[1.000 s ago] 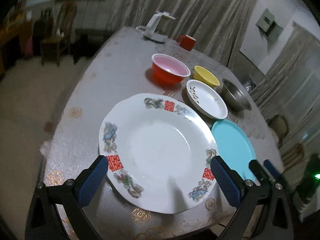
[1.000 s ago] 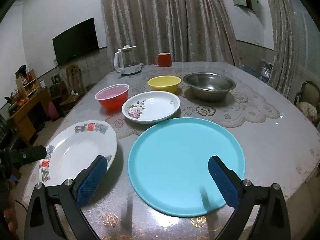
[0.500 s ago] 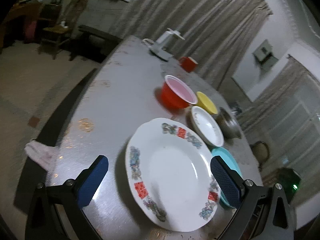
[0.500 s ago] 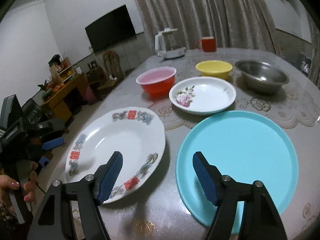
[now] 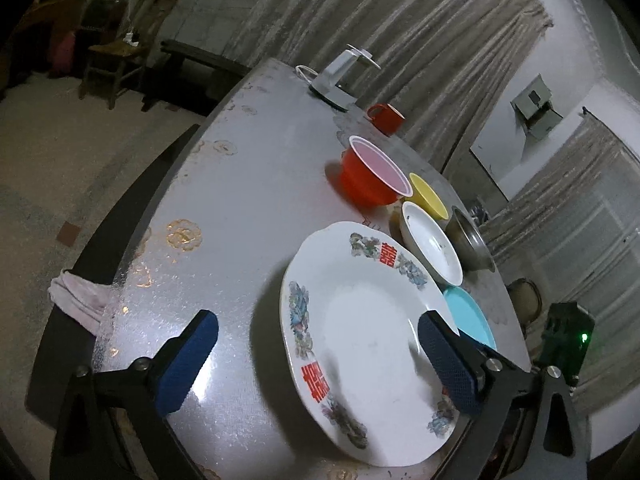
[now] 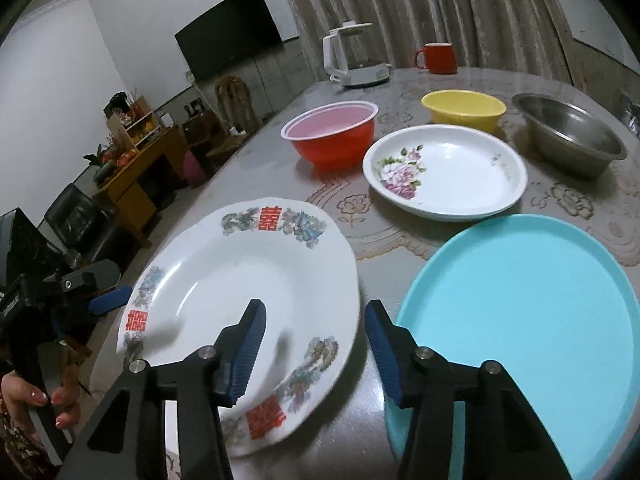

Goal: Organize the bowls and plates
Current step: 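Grasp the rim of the large white double-happiness plate with the right gripper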

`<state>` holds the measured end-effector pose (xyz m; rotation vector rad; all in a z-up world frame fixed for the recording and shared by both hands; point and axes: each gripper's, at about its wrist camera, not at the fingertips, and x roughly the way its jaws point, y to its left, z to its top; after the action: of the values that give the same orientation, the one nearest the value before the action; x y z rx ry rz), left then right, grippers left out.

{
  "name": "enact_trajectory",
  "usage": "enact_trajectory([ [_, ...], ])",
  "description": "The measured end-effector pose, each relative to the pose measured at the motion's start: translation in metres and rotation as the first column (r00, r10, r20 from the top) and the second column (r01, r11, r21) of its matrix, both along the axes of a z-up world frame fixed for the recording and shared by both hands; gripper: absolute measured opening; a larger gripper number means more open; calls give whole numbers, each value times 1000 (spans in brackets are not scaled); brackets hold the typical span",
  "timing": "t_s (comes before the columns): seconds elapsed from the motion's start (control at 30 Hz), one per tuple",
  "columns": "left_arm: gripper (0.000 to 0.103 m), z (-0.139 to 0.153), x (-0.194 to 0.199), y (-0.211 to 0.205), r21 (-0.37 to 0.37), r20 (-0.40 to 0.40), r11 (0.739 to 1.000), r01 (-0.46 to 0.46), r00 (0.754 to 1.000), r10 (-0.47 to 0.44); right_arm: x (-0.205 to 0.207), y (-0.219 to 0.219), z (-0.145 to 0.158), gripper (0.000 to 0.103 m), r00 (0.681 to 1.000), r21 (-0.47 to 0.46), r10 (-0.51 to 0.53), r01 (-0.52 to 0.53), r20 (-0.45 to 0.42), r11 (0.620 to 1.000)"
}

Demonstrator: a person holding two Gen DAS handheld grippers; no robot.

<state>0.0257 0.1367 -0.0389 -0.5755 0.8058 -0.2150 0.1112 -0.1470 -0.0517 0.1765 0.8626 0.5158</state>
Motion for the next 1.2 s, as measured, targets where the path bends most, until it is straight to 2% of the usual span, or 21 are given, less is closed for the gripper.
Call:
enact_trajectory([
  [0.2, 76, -5, 6, -10, 7, 8, 997, 70, 997, -70, 9, 3, -8, 44, 1000, 26, 5, -5, -25, 1000],
  [0.37, 72, -10, 9, -17, 24, 2, 995, 100, 995, -100, 13, 6, -14, 38, 999, 36, 15, -13, -39, 999],
  [0.53, 60, -19, 14, -25, 29, -29, 989, 145, 989, -144, 14, 4, -17, 32, 1000, 44, 9, -8, -25, 999],
  [0.6, 57, -20, 14, -30, 60, -19, 987, 146, 989, -145, 13, 4, -17, 28, 1000, 34, 8, -8, -9, 999],
  [0.7, 57, -19, 14, -37, 119, -11, 980, 160, 987, -160, 12, 2, -18, 24, 1000, 38, -1, 1, 2, 999],
  [0.87, 57, -20, 9, -46, 210, 29, 966, 154, 986, -164, 13, -1, -19, 24, 1000, 54, 1, -1, -1, 999],
  [1.07, 57, -22, 5, -64, 369, 60, 916, 160, 979, -195, 15, -5, -22, 24, 1000, 114, 25, -24, -14, 993],
  [1.13, 57, -21, 5, -67, 374, 63, 910, 177, 974, -216, 10, 0, -22, 22, 998, 105, 59, -59, 0, 993],
  [1.2, 56, -22, 6, -65, 354, 63, 919, 171, 976, -206, -1, 9, -20, 25, 993, 71, 107, -110, 40, 991],
])
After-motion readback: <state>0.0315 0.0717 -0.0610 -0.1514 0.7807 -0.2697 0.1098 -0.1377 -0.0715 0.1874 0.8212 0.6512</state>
